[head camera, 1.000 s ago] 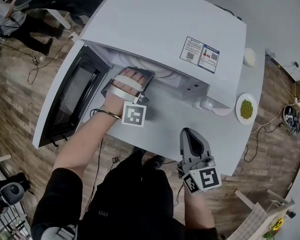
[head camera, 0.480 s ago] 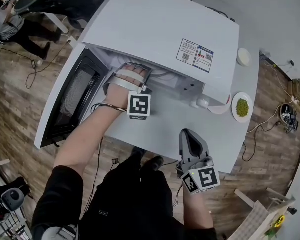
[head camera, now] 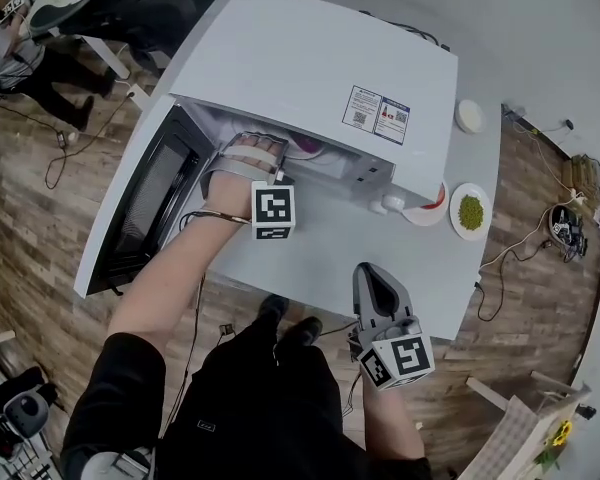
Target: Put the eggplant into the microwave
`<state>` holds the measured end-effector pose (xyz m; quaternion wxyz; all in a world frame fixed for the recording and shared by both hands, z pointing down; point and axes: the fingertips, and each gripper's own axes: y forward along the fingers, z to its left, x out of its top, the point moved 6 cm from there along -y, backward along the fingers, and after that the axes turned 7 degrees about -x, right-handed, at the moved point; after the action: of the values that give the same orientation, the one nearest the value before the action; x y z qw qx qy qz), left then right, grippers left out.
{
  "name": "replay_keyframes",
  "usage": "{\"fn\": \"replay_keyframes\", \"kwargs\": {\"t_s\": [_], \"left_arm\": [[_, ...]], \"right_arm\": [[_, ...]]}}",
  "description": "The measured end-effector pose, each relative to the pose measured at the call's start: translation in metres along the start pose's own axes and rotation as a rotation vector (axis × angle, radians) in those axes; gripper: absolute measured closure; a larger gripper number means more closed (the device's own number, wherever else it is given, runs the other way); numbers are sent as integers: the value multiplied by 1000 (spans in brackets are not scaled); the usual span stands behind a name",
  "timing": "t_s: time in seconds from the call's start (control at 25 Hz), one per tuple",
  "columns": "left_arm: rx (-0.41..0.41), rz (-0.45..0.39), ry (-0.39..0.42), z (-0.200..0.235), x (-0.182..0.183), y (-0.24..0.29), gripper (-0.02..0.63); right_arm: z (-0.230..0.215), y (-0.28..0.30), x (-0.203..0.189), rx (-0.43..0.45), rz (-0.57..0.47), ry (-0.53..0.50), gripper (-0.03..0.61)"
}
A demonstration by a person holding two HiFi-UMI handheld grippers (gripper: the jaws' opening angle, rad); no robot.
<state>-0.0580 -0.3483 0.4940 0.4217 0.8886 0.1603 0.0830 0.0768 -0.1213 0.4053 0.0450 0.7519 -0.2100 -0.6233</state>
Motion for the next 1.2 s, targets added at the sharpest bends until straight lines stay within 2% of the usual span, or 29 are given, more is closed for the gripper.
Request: {"fn": "replay_keyframes", "kwargs": {"t_s": [0.4, 0.56, 0.68, 0.92, 1.2], "left_arm": [[-40, 20, 42, -8, -6, -1, 540], [-26, -3, 15, -4, -3, -5, 543], [-27, -20, 25, -5, -1, -4, 576], [-37, -13, 34, 5, -1, 5, 578], [-29, -13, -13, 8, -2, 8, 569]], "right_arm": [[16, -20, 3, -35, -6, 0, 560], [16, -25, -1, -50, -4, 3, 560], [17, -29, -6, -62, -2, 13, 560], [14, -34, -7, -88, 3, 18, 560], [15, -40, -2, -115, 5, 23, 560]]}}
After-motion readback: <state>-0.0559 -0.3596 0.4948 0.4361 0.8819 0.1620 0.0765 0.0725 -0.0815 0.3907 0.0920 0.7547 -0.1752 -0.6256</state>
